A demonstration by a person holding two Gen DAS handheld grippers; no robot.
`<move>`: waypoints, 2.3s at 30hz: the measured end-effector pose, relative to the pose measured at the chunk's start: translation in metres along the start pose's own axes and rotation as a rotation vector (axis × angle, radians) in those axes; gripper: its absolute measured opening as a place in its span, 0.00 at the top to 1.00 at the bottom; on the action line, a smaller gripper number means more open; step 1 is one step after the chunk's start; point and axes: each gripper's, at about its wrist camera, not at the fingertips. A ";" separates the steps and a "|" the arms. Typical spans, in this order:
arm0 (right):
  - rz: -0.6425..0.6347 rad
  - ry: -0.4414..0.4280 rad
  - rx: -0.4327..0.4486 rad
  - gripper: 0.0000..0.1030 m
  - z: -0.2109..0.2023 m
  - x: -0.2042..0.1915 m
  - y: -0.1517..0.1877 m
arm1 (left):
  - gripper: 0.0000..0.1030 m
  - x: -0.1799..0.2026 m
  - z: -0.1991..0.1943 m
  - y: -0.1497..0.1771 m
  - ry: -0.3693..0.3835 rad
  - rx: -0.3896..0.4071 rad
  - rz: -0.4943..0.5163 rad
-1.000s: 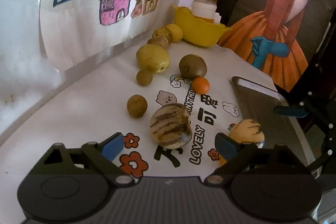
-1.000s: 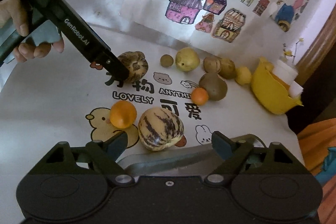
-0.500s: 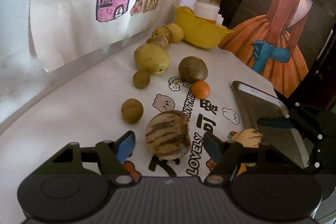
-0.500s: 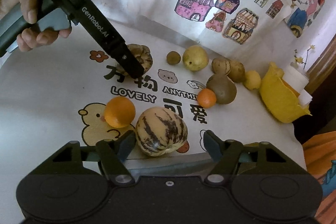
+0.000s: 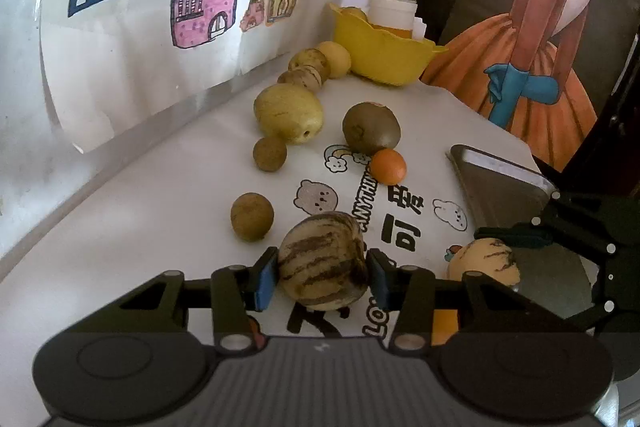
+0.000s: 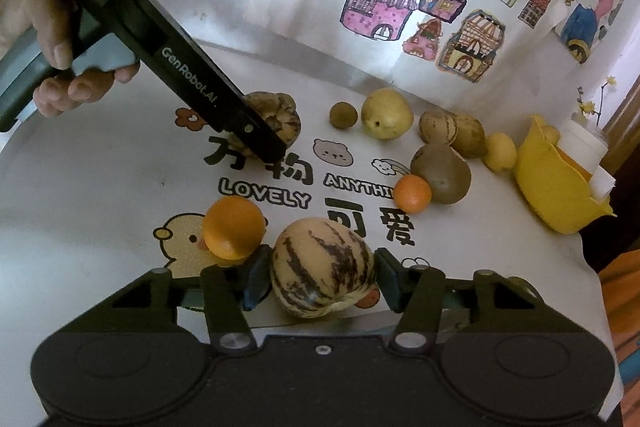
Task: Organize fruits
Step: 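Carry both striped melons over the metal tray and open the right gripper onto it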
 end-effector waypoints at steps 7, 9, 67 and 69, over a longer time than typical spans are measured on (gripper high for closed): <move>0.010 0.020 0.006 0.45 -0.001 -0.003 0.000 | 0.52 0.001 -0.001 0.000 0.015 -0.012 -0.020; 0.011 0.048 0.017 0.45 -0.002 -0.005 0.002 | 0.52 0.002 -0.002 0.001 0.022 -0.014 -0.023; 0.514 0.390 -0.100 0.45 0.006 0.146 0.111 | 0.52 0.163 0.142 -0.104 0.243 -0.049 0.244; 0.515 0.391 -0.100 0.45 0.006 0.147 0.111 | 0.51 0.160 0.144 -0.104 0.250 -0.056 0.234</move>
Point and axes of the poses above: each gripper's, at about its wrist camera, not at the fingertips, and z roughly the way its jaws point, x to its right, y to its underside, and after that the axes turned 14 degrees about -x, right-handed
